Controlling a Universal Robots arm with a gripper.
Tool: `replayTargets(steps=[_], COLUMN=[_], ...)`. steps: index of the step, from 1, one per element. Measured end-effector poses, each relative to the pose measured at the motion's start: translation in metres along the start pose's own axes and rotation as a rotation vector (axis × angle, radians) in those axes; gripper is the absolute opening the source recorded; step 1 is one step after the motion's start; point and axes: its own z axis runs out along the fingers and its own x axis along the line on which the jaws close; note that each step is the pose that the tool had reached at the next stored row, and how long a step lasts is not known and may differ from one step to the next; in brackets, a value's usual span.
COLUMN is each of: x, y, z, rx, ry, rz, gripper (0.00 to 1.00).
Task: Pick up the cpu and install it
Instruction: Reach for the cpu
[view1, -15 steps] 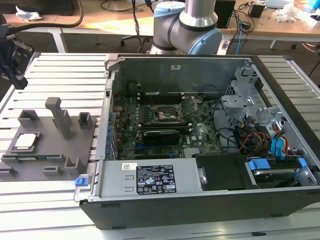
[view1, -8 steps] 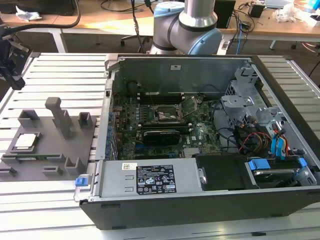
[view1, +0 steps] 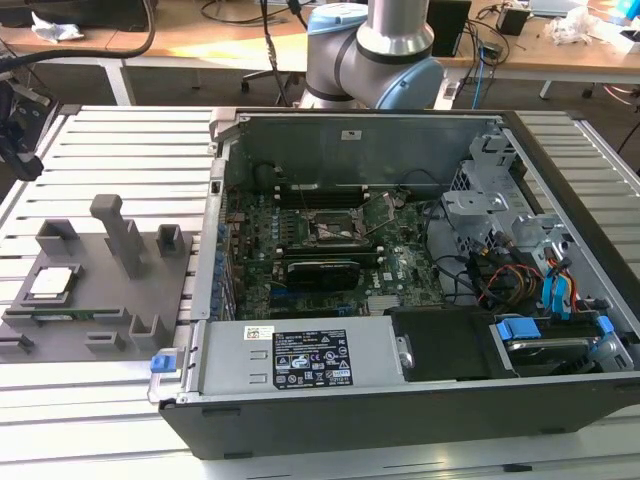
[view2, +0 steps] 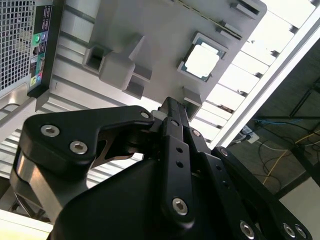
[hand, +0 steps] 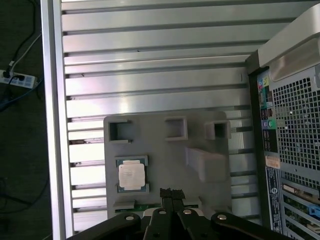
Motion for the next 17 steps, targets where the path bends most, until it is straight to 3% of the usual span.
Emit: replayTargets(steps=[6, 12, 17], x=[0.0058, 0.0066, 0.0069], y=[-0.0005, -0.0007, -0.0016], z=[0.0014, 0.0025, 0.0164], rx=[0.0, 0.0001, 0.0], ry=[-0.0001, 0.0001, 0.0], rz=[0.0, 0.0, 0.0], gripper=[0.11, 0.11, 0.11])
